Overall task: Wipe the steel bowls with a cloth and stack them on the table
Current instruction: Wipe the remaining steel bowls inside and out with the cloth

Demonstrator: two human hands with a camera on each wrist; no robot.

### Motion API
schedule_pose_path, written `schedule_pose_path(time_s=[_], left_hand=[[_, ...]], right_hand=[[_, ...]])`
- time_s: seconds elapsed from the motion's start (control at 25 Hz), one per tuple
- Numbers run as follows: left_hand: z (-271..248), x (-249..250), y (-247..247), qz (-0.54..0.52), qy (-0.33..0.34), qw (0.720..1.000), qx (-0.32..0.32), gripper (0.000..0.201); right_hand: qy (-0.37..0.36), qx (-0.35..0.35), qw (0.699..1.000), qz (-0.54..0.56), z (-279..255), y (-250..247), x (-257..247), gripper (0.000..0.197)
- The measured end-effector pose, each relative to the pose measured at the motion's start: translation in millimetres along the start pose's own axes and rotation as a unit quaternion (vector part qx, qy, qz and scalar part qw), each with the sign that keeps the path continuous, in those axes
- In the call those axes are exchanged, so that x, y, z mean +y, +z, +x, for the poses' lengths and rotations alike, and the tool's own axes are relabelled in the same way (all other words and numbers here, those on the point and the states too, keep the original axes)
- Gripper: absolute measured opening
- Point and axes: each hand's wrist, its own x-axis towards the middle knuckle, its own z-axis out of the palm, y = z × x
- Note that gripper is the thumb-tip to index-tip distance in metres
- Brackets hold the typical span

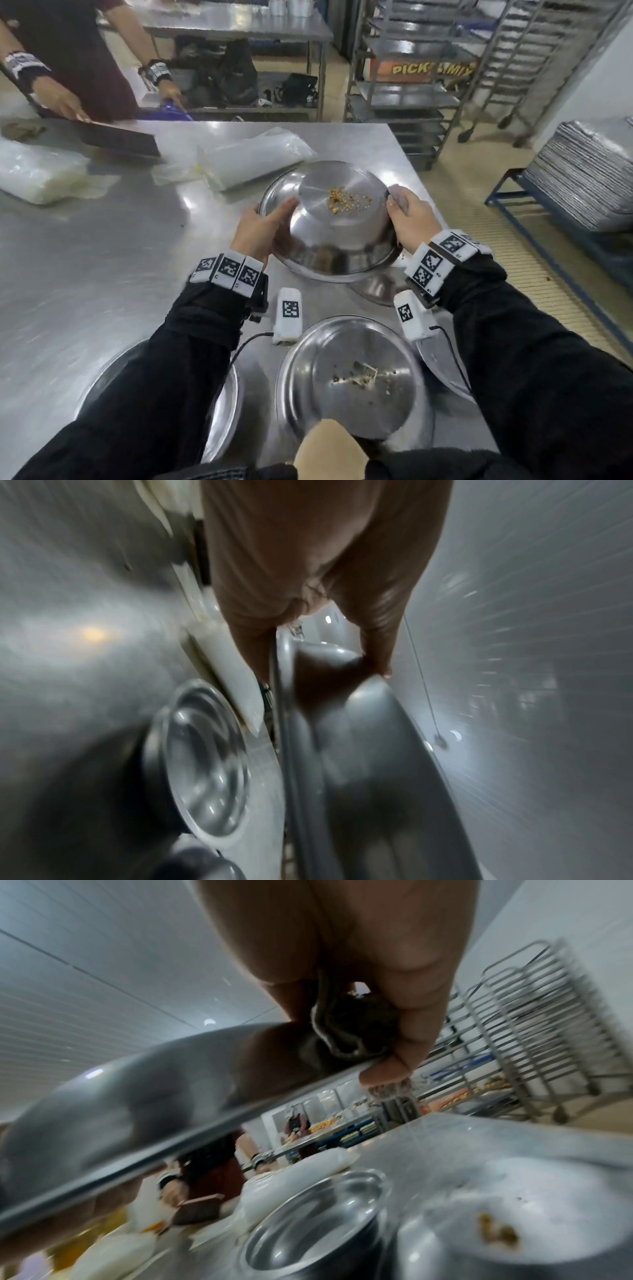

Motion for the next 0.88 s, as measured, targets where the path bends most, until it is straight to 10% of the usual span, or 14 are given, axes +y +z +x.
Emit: schedule_pose_path(time_s=[0.24,0.36,0.88], left_hand=[[-29.4,-9.5,150.8,0.053,-0.031,0.994,-0.087,0.126],[-71.6,-24.9,238.2,0.077,-0.037,0.987,-0.137,0.096],[-164.2,-121.0,445.5,0.144,-0.083,0.986,-0.019,0.04]], right_hand=[[0.057,0.083,0.995,-0.02,-29.3,-134.7,92.8,0.047],[0.088,0.096,0.991,-0.032,-63.2,-207.5,150.5,0.046],[0.12,0.085,0.976,-0.162,-138.5,-365.7,333.1,0.031]])
